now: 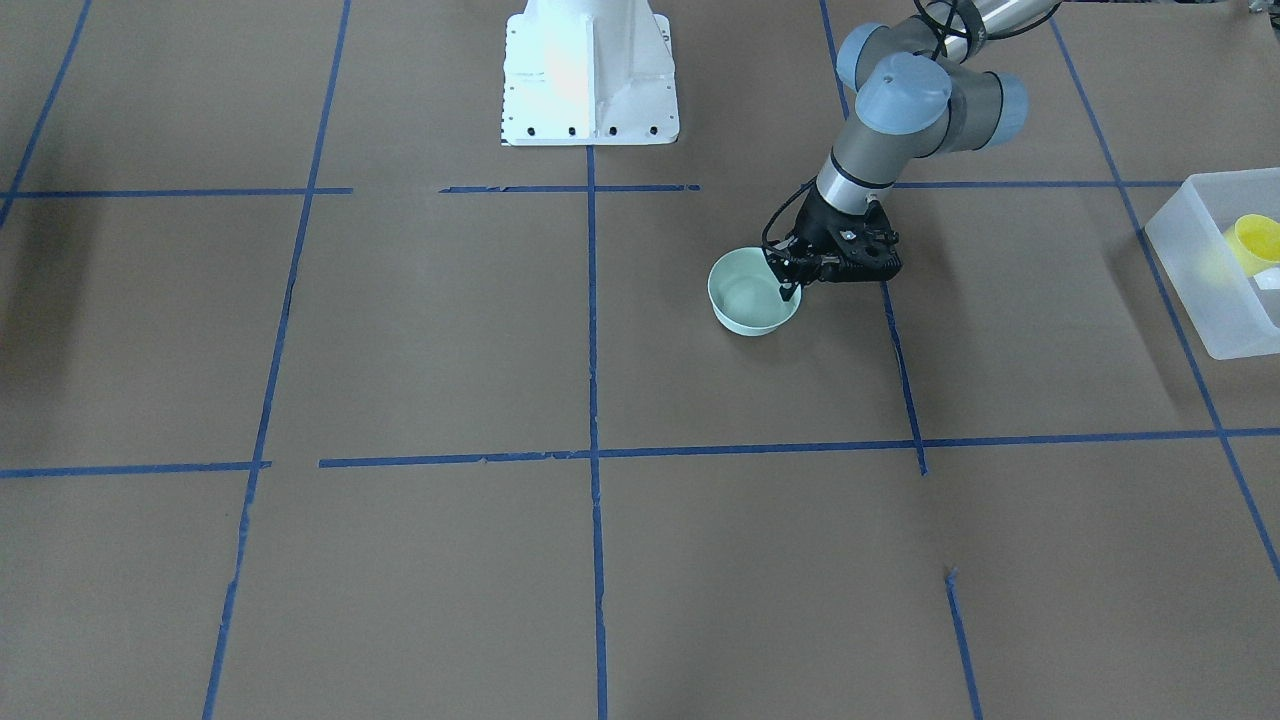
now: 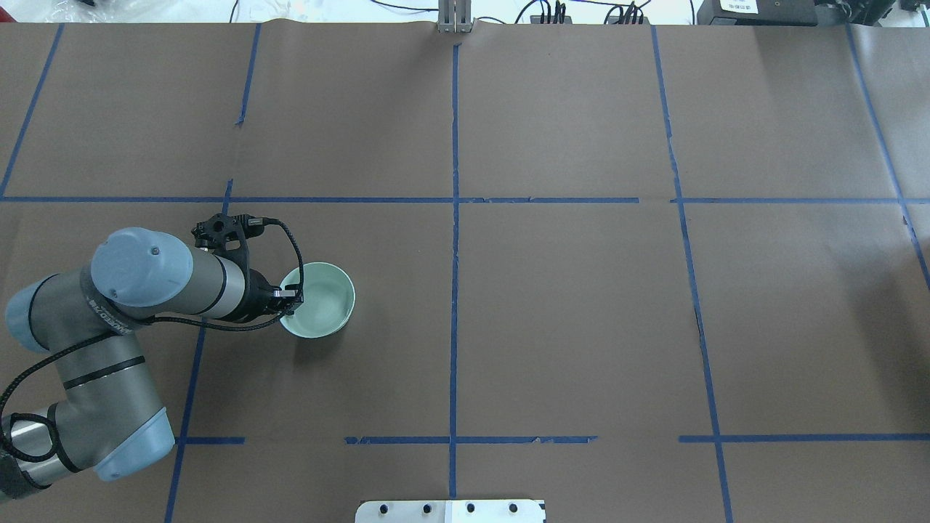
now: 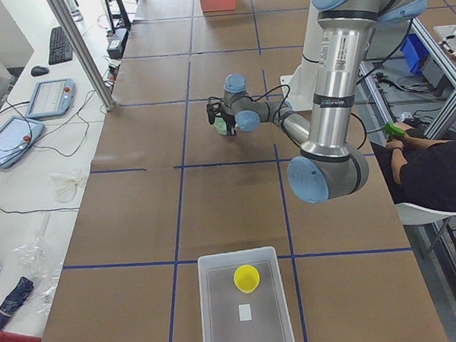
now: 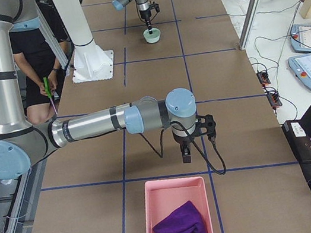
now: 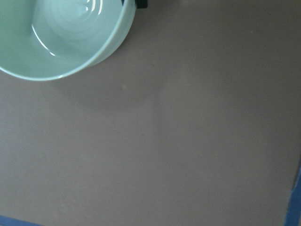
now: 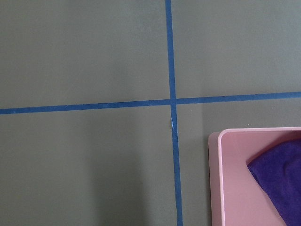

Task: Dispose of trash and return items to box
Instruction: 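Lift the green bowl with the left gripper and carry it off the table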

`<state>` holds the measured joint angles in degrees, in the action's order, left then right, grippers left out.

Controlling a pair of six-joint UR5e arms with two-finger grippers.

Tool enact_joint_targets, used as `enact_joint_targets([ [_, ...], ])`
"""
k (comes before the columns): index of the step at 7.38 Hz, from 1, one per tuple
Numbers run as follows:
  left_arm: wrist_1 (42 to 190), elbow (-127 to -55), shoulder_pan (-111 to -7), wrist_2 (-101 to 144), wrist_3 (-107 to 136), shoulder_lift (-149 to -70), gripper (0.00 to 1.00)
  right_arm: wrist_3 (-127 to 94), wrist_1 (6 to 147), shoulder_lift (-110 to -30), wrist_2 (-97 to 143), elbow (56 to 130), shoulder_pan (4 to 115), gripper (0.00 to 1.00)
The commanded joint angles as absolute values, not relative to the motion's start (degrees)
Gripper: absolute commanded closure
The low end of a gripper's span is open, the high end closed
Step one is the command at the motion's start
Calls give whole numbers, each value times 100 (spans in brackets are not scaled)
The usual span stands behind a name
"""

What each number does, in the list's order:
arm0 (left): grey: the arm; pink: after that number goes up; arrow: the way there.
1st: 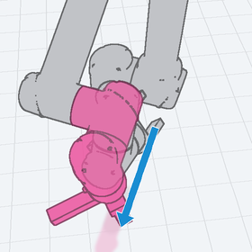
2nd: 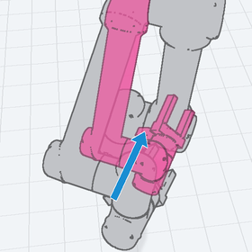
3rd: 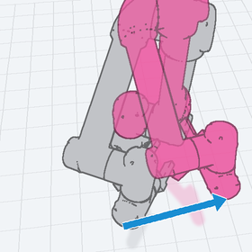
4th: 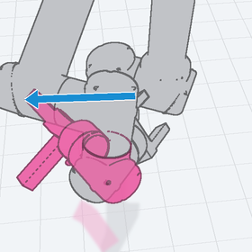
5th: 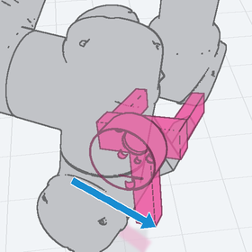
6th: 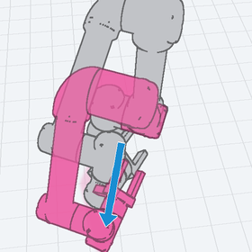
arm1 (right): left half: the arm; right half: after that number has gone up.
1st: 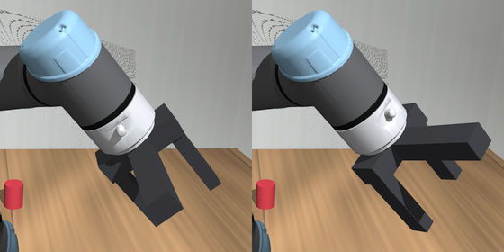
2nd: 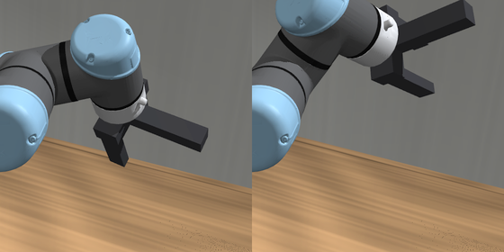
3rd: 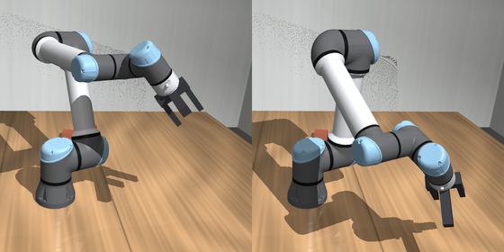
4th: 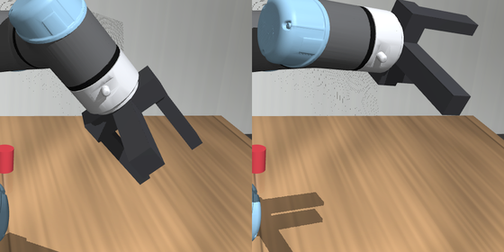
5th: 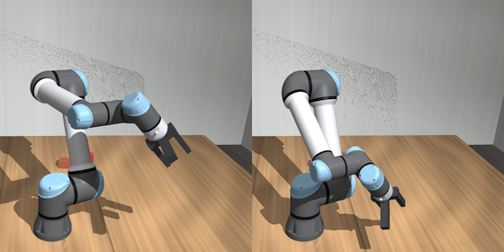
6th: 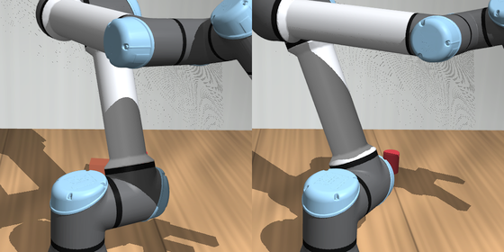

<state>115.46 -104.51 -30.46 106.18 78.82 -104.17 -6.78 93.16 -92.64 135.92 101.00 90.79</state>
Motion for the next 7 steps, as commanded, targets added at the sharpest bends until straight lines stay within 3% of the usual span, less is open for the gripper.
enact_joint_targets([
  [1,10806,-11124,-3076,10643,7875,-10458,100,-651,9316,-9255,13579,10107,9079,0],
  [5,10679,-11364,-4418,11415,7439,-10380,100,-598,8423,-9492,13333,9767,8991,0],
  [7,10679,-11347,-4832,11741,6936,-10179,100,-703,8376,-9195,13420,9502,8921,0],
])
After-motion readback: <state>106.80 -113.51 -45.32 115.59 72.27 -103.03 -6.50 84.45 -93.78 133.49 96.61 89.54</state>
